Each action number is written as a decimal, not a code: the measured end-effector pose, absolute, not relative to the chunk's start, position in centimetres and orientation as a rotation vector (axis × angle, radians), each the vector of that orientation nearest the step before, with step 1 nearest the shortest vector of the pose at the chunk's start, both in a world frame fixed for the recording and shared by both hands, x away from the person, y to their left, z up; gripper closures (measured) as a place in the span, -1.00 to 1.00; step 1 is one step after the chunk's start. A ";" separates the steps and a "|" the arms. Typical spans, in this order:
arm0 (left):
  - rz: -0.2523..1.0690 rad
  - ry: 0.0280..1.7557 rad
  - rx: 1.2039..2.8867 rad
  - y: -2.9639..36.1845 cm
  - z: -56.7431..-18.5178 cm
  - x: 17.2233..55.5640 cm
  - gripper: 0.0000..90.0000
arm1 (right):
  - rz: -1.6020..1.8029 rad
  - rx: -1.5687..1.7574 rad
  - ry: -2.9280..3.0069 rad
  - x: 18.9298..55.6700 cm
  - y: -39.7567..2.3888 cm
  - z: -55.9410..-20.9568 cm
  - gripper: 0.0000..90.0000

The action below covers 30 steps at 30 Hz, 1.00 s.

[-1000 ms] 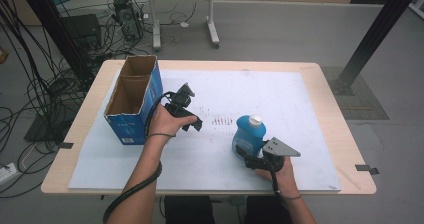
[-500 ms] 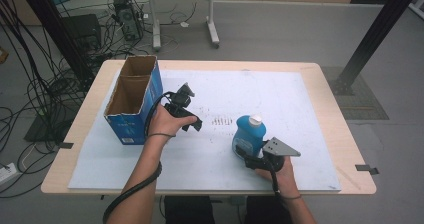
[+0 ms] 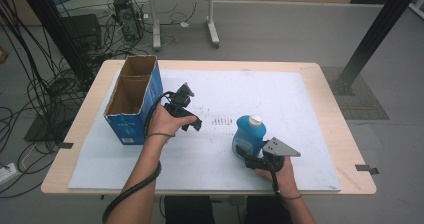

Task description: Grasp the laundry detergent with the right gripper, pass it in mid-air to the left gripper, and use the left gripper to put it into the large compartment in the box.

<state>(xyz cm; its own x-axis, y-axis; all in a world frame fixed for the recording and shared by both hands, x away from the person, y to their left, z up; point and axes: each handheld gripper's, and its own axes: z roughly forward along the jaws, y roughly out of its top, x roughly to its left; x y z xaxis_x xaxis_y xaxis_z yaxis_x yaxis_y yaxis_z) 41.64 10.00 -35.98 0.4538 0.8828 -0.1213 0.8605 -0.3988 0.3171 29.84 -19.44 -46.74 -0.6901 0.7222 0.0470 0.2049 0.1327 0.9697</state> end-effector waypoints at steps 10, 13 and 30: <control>0.087 1.478 2.372 10.1 -36.0 41.5 -0.79 | 1.579 0.895 1.978 29.8 -19.4 -46.7 -0.10; 0.074 1.469 2.382 10.2 -36.0 41.4 -0.79 | 1.580 0.898 1.980 29.8 -19.4 -46.7 -0.10; 0.093 1.378 2.410 9.8 -33.1 41.1 -0.79 | 1.593 0.924 2.070 30.2 -20.6 -44.4 -0.10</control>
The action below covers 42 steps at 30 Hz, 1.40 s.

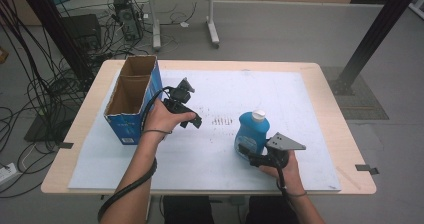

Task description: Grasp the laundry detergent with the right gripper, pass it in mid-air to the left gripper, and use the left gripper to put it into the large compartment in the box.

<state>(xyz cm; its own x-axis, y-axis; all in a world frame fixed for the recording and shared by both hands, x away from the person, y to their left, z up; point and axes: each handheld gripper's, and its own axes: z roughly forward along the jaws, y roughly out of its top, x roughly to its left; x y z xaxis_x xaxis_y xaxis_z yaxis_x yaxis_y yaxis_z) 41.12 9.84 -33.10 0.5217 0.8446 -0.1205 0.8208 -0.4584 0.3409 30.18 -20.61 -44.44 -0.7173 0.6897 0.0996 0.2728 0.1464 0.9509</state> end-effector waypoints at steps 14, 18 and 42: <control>0.115 1.233 2.446 9.6 -28.5 39.4 -0.79 | 1.640 0.841 2.190 31.0 -22.3 -39.8 -0.10; 0.132 1.201 2.445 9.3 -27.3 39.1 -0.79 | 1.649 0.806 2.206 31.3 -22.8 -38.5 -0.10; 0.150 1.019 2.504 7.1 -22.9 37.6 -0.80 | 1.760 0.695 2.310 33.7 -24.5 -36.1 -0.10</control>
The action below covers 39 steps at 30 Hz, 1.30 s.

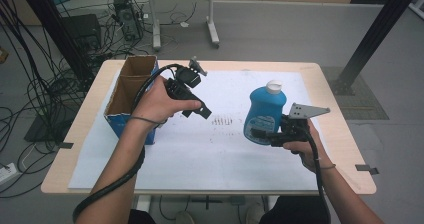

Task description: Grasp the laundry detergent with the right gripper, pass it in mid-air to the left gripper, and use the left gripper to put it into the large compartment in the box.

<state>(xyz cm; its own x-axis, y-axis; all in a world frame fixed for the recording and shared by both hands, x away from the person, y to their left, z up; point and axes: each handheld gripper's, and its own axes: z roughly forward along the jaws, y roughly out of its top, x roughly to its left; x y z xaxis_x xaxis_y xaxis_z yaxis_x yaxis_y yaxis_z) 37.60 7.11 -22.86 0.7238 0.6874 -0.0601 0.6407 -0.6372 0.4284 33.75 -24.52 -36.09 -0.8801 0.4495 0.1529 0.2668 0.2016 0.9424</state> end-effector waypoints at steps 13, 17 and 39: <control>0.110 0.809 2.615 5.5 -19.9 36.4 -0.80 | 1.766 0.562 2.415 34.1 -24.5 -35.0 -0.10; 0.097 0.743 2.650 5.1 -18.9 36.1 -0.80 | 1.789 0.527 2.434 34.2 -24.6 -34.5 -0.10; 0.005 0.436 2.724 4.1 -14.6 34.7 -0.80 | 1.817 0.314 2.536 34.0 -23.6 -30.5 -0.10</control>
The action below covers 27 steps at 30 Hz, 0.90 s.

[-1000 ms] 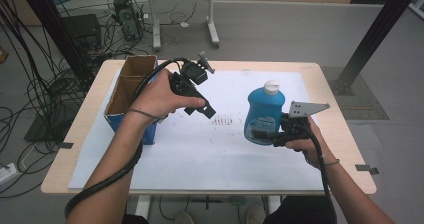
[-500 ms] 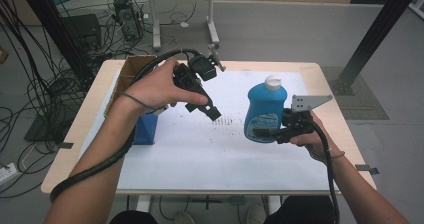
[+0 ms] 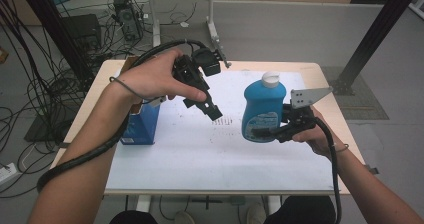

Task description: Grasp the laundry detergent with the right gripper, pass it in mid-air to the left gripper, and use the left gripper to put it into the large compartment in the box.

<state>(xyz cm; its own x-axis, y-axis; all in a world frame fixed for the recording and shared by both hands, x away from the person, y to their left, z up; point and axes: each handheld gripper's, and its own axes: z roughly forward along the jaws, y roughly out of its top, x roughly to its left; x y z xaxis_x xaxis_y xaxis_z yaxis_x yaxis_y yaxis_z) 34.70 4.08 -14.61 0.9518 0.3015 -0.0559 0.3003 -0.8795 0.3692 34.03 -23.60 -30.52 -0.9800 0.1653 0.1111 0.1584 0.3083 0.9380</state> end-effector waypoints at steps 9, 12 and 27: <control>0.029 0.415 2.738 3.9 -13.2 34.5 -0.81 | 1.816 0.273 2.557 33.8 -22.6 -30.2 -0.10; 0.028 0.410 2.741 3.8 -13.0 34.5 -0.82 | 1.825 0.257 2.560 33.8 -22.2 -30.0 -0.10; 0.044 0.325 2.783 2.7 -12.3 33.7 -0.83 | 1.820 0.155 2.588 33.5 -20.0 -29.3 -0.10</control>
<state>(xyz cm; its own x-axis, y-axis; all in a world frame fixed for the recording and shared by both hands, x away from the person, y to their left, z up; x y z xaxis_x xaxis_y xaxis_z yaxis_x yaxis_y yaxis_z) 33.67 2.71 -12.25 0.9734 0.2290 -0.0081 0.2185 -0.9168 0.3343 33.55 -19.96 -29.26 -0.9949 0.0651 0.0776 0.0950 0.3351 0.9374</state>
